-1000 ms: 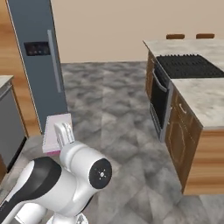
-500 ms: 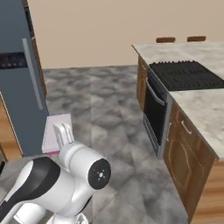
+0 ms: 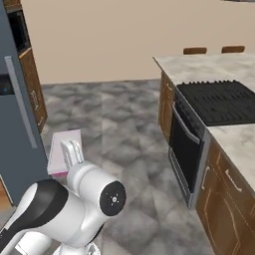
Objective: The ice cube tray has been filled with water. Take the tray and place it in the freezer to make ice. Close the freezer door after placing the tray.
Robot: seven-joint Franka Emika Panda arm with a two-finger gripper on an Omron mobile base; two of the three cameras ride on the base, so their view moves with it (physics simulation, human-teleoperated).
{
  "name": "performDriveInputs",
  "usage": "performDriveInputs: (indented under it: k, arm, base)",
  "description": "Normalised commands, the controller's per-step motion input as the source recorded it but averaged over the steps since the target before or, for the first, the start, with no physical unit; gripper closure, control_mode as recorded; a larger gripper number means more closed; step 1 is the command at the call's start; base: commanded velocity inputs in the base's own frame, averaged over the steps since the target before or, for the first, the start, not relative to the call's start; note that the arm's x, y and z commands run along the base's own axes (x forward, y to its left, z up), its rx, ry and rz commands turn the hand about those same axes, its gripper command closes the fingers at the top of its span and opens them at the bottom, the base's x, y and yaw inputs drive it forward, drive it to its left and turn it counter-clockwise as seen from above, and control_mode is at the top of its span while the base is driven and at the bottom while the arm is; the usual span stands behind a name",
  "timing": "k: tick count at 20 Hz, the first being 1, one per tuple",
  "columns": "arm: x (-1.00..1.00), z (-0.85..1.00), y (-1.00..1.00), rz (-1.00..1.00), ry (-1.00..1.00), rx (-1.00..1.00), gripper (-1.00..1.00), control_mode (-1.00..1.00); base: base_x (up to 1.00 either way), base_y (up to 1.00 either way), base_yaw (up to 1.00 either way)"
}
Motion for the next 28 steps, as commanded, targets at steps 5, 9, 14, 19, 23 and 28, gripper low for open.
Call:
performDriveInputs:
  k: [5,9,14,19,23,28]
  arm:
    - [0.0,0.0,0.0,0.0,0.0,0.0,1.0,1.0]
    - [0.0,0.0,0.0,0.0,0.0,0.0,1.0,1.0]
    - [0.0,0.0,0.0,0.0,0.0,0.0,1.0,1.0]
    - [0.0,0.0,0.0,0.0,0.0,0.0,1.0,1.0]
    - [0.0,0.0,0.0,0.0,0.0,0.0,1.0,1.0]
    - [0.0,0.0,0.0,0.0,0.0,0.0,1.0,1.0]
  base:
    - [1.0,0.0,0.02]
    - [1.0,0.0,0.07]
    - [0.97,-0.01,0.11]
    - [0.84,-0.15,0.25]
    - [0.6,-0.26,0.3]
    - [0.47,-0.36,0.29]
